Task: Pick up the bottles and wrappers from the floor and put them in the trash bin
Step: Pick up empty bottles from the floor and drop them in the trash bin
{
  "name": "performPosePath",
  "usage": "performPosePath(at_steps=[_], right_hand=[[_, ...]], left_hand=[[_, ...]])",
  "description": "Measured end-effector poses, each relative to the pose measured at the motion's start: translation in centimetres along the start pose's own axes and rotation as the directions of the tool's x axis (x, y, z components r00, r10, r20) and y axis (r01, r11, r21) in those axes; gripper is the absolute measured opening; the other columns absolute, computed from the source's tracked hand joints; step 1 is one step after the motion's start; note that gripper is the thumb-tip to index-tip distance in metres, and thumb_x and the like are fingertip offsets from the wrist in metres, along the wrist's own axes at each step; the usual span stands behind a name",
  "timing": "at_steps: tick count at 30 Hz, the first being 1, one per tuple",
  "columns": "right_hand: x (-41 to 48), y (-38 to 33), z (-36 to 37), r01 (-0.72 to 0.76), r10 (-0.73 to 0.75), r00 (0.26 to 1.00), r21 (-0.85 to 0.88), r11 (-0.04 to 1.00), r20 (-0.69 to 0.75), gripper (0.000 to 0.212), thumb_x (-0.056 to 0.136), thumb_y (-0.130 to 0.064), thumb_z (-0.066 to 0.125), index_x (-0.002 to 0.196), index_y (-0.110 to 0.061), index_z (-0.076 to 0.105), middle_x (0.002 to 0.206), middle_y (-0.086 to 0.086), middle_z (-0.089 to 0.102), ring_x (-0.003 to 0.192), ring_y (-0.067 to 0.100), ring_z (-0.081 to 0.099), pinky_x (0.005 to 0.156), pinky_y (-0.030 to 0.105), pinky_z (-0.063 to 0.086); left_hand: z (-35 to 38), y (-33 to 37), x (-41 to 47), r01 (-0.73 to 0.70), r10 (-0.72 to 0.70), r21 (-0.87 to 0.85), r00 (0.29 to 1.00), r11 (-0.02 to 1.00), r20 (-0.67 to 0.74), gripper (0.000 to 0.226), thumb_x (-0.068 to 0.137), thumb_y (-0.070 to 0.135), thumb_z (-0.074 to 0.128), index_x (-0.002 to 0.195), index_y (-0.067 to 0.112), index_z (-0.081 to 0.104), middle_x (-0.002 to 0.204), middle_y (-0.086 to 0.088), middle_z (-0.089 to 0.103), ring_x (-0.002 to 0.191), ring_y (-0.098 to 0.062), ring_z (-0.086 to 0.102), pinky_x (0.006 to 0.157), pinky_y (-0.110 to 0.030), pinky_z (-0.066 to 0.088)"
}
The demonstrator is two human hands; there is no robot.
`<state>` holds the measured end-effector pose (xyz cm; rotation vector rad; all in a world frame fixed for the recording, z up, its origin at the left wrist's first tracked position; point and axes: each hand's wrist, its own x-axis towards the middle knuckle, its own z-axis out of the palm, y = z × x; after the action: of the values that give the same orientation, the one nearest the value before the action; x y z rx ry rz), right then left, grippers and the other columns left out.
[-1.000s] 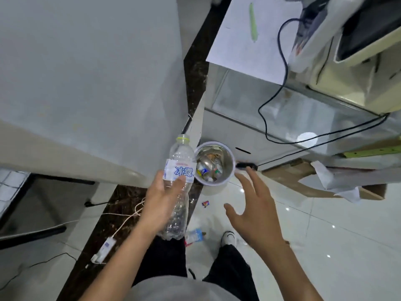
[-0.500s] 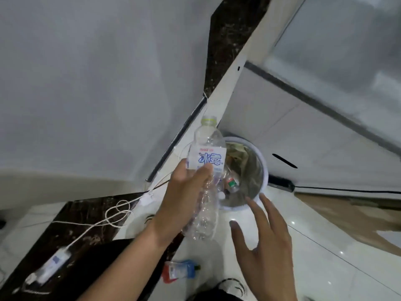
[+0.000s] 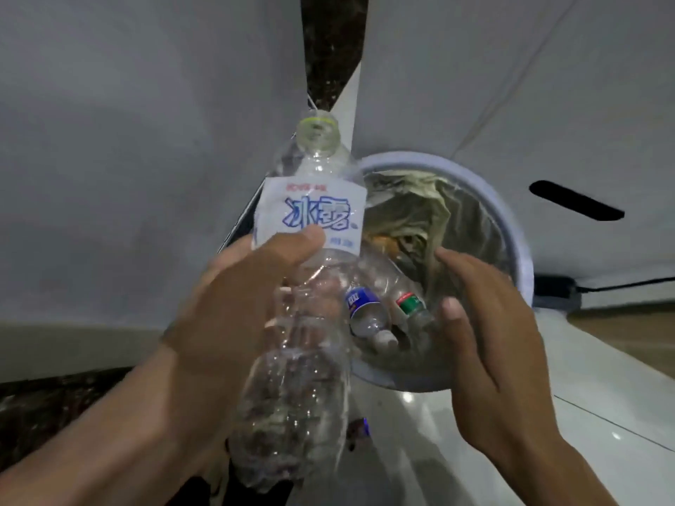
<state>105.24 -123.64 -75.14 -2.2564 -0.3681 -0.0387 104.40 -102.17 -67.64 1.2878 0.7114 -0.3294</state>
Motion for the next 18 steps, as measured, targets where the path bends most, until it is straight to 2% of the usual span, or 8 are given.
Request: performPosePath(at_steps=[3, 4, 7, 9, 11, 13, 15, 18], right_hand=[[1.4, -1.2, -0.4, -0.067, 0.087, 0.991, 0.183, 0.981, -0.104, 0.036, 0.102, -0.035, 0.036, 0.134, -0.037, 0.054, 0.127, -0.034, 0.05, 0.122, -0.011, 0.047, 0.101, 0.012, 0.037], [2.2, -1.7, -0.7, -0.094, 0.124, 0.984, 0.212, 0.973, -0.13, 0.036, 0.102, -0.032, 0.037, 0.133, -0.035, 0.055, 0.124, -0.032, 0.052, 0.12, -0.012, 0.047, 0.1, 0.013, 0.039], [2.4, -2.7, -2.7, -0.167, 0.185, 0.975, 0.144, 0.975, -0.125, 0.038, 0.103, -0.032, 0.036, 0.136, -0.03, 0.055, 0.122, -0.031, 0.05, 0.122, -0.002, 0.049, 0.107, 0.04, 0.043], [1.0, -2.5, -3.7, -0.188, 0.208, 0.97, 0.154, 0.97, -0.124, 0.037, 0.103, -0.036, 0.035, 0.136, -0.035, 0.052, 0.122, -0.039, 0.046, 0.123, -0.003, 0.047, 0.107, 0.048, 0.043], [-1.1, -1.6, -4.0, -0.192, 0.201, 0.975, 0.097, 0.977, -0.096, 0.038, 0.103, -0.041, 0.034, 0.138, -0.041, 0.049, 0.128, -0.038, 0.045, 0.13, -0.003, 0.044, 0.114, 0.053, 0.034], [-2.4, -0.8, -3.6, -0.171, 0.171, 0.985, 0.003, 0.985, -0.009, 0.043, 0.102, -0.045, 0.032, 0.142, -0.041, 0.045, 0.139, -0.028, 0.045, 0.138, -0.003, 0.036, 0.123, 0.05, 0.017], [-2.7, -0.9, -3.3, -0.123, 0.123, 0.991, -0.013, 0.992, 0.043, 0.045, 0.102, -0.047, 0.03, 0.145, -0.042, 0.042, 0.144, -0.026, 0.042, 0.142, -0.004, 0.031, 0.126, 0.038, 0.008], [-2.6, -2.0, -2.8, -0.064, 0.057, 0.997, 0.136, 0.989, 0.054, 0.042, 0.101, -0.046, 0.033, 0.14, -0.039, 0.047, 0.141, -0.025, 0.048, 0.138, 0.001, 0.04, 0.12, 0.03, 0.021]], left_hand=[[1.5, 1.4, -1.1, -0.095, 0.097, -0.059, 0.995, 0.994, 0.037, 0.037, 0.063, 0.042, 0.069, 0.087, 0.016, 0.08, 0.078, -0.009, 0.074, 0.062, -0.021, 0.068, 0.054, -0.032, 0.057], [1.8, 2.1, -1.4, -0.142, 0.146, -0.093, 0.989, 0.985, 0.031, 0.039, 0.068, 0.04, 0.073, 0.096, 0.013, 0.078, 0.081, -0.01, 0.072, 0.064, -0.022, 0.066, 0.056, -0.032, 0.055], [3.1, 4.1, -3.4, -0.187, 0.191, -0.163, 0.981, 0.969, 0.01, 0.062, 0.078, 0.042, 0.069, 0.125, 0.002, 0.063, 0.089, -0.011, 0.065, 0.068, -0.021, 0.06, 0.061, -0.03, 0.048], [3.8, 4.7, -4.7, -0.178, 0.175, -0.204, 0.984, 0.963, -0.034, 0.073, 0.074, 0.046, 0.071, 0.129, 0.0, 0.059, 0.091, -0.01, 0.066, 0.07, -0.021, 0.062, 0.063, -0.032, 0.049], [4.1, 4.6, -4.4, -0.169, 0.161, -0.206, 0.985, 0.964, -0.058, 0.061, 0.08, 0.043, 0.069, 0.123, 0.001, 0.062, 0.089, -0.011, 0.065, 0.069, -0.021, 0.061, 0.062, -0.031, 0.05], [4.0, 3.5, -3.2, -0.074, 0.075, -0.178, 0.997, 0.981, -0.001, 0.046, 0.089, 0.039, 0.061, 0.119, 0.004, 0.064, 0.092, -0.013, 0.065, 0.078, -0.024, 0.063, 0.067, -0.032, 0.053], [3.6, 2.7, -3.2, -0.009, 0.009, -0.177, 1.0, 0.984, -0.002, 0.046, 0.092, 0.039, 0.057, 0.123, 0.006, 0.064, 0.096, -0.015, 0.069, 0.086, -0.027, 0.066, 0.077, -0.034, 0.059], [2.9, 2.3, -3.3, -0.015, 0.012, -0.212, 1.0, 0.977, -0.016, 0.046, 0.092, 0.037, 0.058, 0.129, 0.008, 0.061, 0.1, -0.016, 0.072, 0.093, -0.028, 0.071, 0.084, -0.041, 0.059]])
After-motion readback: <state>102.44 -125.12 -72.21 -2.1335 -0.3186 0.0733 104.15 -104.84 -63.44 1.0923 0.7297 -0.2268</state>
